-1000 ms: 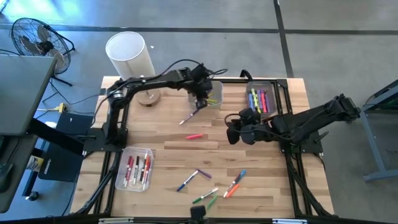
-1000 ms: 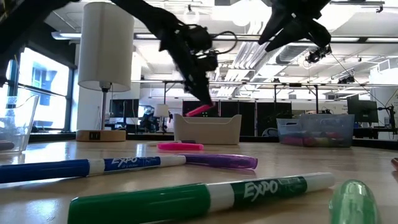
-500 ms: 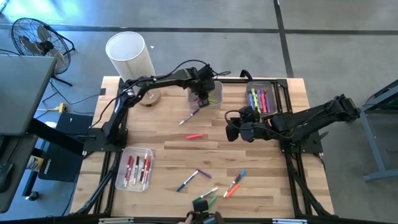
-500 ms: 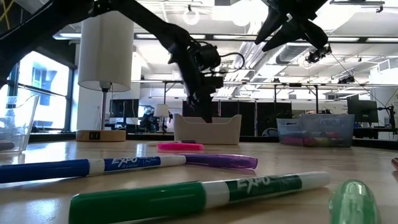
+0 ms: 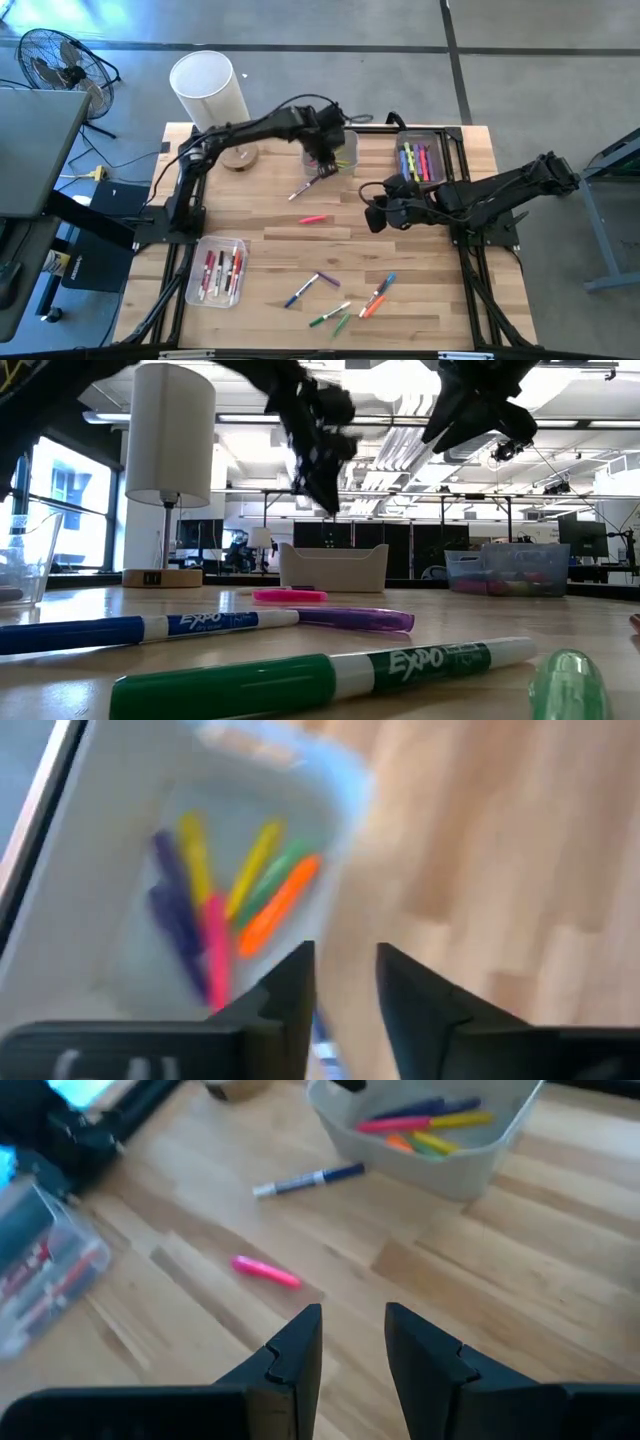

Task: Pick & Place Markers
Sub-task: Put the green marker pen into the transparent bin, then put the blue pen into the white bin

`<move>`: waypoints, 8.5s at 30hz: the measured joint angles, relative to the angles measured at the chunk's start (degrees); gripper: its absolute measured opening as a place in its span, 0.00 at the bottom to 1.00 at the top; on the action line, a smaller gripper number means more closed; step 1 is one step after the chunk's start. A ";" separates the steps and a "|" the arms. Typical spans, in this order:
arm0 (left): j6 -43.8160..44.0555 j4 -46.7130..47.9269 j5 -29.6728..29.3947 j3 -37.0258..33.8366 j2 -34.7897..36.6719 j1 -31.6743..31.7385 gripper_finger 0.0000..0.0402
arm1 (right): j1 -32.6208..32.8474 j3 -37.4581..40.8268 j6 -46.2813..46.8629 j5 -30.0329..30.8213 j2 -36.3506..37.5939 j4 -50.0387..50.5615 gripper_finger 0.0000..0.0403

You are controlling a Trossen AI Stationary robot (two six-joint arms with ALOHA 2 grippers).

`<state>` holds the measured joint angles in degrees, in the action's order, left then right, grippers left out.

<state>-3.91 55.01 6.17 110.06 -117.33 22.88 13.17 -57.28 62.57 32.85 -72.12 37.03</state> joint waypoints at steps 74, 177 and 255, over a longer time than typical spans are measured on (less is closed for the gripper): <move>47.24 -23.78 -16.75 -49.00 32.53 -63.15 0.00 | 20.76 -39.50 -40.15 -24.72 -56.56 1.77 0.26; 38.65 -84.38 -24.71 -48.96 30.80 -32.64 0.36 | 1.05 18.21 -25.49 -16.97 3.52 -65.65 0.06; 130.21 -5.13 -19.11 -67.22 48.90 -75.78 0.31 | 1.14 18.21 -28.98 -19.58 5.03 -60.82 0.35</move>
<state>126.30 49.88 -12.94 42.85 -68.42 -52.90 14.31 -39.07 33.58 13.28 -67.09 -23.79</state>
